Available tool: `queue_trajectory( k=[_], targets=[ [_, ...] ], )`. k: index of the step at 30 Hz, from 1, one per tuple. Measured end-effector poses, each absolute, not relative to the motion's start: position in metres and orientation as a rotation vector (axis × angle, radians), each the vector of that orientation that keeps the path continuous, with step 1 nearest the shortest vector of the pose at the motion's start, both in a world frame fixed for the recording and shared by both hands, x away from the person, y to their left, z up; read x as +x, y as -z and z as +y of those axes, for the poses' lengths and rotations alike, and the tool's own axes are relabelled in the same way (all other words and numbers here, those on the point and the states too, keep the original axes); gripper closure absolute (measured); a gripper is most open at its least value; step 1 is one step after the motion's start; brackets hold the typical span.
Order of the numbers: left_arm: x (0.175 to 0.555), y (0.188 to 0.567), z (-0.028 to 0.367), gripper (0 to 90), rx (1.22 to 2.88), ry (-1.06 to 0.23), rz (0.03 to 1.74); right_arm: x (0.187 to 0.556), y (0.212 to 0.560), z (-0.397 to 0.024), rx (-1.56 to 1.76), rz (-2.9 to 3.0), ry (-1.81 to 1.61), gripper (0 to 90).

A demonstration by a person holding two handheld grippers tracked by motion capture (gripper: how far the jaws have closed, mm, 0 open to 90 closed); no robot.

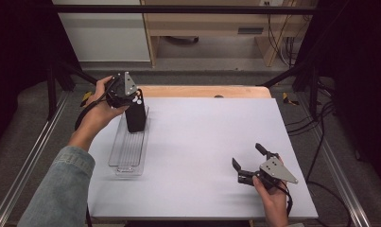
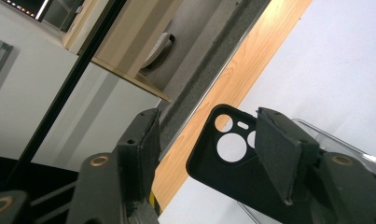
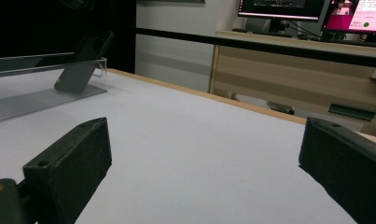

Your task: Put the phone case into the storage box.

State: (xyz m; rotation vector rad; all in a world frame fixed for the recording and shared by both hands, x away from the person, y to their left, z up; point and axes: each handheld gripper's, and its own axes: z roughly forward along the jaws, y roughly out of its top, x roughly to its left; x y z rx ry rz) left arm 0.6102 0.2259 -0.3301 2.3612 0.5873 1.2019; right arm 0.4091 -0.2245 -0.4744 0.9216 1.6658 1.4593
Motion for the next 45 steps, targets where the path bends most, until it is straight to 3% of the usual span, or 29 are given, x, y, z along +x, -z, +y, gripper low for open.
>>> queue_trajectory(
  k=[26, 45],
  targets=[
    [0.596, 0.341, 0.225, 17.7, 2.283, -1.107, 0.752, 0.409, 0.474, -0.225, 0.932, 1.658, -1.463, 2.8],
    [0.58, 0.344, 0.216, 12.3, 2.255, -1.08, 0.745, 0.41, 0.475, -0.224, 0.97, 1.656, -1.462, 2.7]
  ],
)
